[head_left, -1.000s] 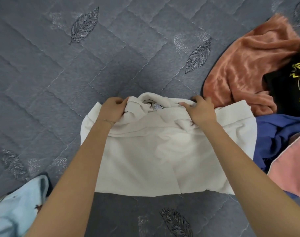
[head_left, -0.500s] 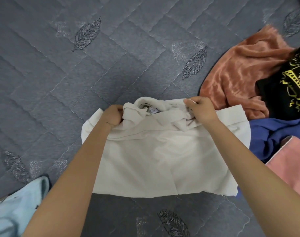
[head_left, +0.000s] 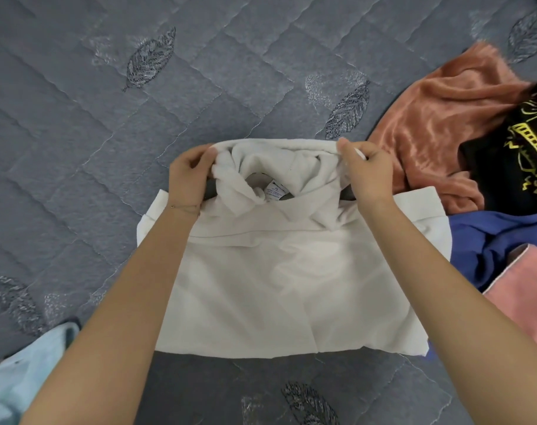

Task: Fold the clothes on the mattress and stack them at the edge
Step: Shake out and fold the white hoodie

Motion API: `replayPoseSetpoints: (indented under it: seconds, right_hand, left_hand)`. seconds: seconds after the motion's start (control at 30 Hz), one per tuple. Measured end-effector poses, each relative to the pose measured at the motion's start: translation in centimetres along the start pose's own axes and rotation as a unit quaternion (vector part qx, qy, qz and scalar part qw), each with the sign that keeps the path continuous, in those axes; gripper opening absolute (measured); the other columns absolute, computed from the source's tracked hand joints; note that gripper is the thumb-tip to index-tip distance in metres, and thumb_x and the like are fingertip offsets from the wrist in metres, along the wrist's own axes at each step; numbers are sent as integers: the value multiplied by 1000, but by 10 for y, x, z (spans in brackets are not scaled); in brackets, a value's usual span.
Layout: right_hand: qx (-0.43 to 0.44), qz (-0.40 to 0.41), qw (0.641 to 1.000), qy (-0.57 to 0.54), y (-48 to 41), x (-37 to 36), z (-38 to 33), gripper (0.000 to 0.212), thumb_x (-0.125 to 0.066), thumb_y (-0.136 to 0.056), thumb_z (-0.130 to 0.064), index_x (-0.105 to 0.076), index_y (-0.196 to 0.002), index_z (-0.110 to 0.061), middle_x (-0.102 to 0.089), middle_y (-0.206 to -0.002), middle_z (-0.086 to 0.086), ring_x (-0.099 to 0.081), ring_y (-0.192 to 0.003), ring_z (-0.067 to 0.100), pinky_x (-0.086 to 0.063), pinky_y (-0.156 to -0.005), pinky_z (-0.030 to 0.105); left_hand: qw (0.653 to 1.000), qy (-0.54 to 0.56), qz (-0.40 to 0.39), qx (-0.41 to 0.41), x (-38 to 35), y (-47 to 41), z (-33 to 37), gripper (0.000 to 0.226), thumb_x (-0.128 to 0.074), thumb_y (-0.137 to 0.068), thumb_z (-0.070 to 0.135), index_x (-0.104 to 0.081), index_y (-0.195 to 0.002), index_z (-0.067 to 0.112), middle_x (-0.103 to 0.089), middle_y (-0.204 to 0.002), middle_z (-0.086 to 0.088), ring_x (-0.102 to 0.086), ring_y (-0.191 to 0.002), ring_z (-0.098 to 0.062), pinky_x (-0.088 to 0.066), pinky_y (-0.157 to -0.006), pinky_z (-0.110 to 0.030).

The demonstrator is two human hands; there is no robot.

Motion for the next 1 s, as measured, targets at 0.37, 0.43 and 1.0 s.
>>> replayPoseSetpoints:
  seconds: [0.37,0.43,1.0]
  right_hand:
    - [24,61,988,-143,-12,7,-56,33,-73,-82,-12,-41,-78,-18,-38,-69,-6,-39,-60,4,-37,-63,16]
    - [-74,6,984,-163,-18,6,-53,41,-77,-80,-16,-42,-102,-17,-49,-84,-6,-54,-74,3,-46,-72,18]
    - [-73,-156,985,14,-15,3,-48,21,-72,-78,8,-61,-89,-7,-57,-71,1,-55,-57,8,-46,-57,20]
  left_hand:
    - [941,339,-16,15,-12,-18,74,29,-52,-98,22,-54,-73,9,-62,-80,-7,-60,-83,-21,-51,-77,-31]
    - [941,319,-80,74,-18,-17,77,28,-54,-95,33,-57,-98,6,-64,-112,-15,-60,-112,-29,-49,-97,-42]
    - [988,-17,-151,-18,-13,-17,68,20,-57,-93,7,-66,-85,23,-64,-82,12,-58,-74,3,-45,-75,-14]
Point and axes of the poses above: each hand's wrist, its own y-axis away from the middle knuckle, its own x-axis out of the back of the hand, z = x × y, the point moved 4 cm from there along -y, towards the middle knuckle
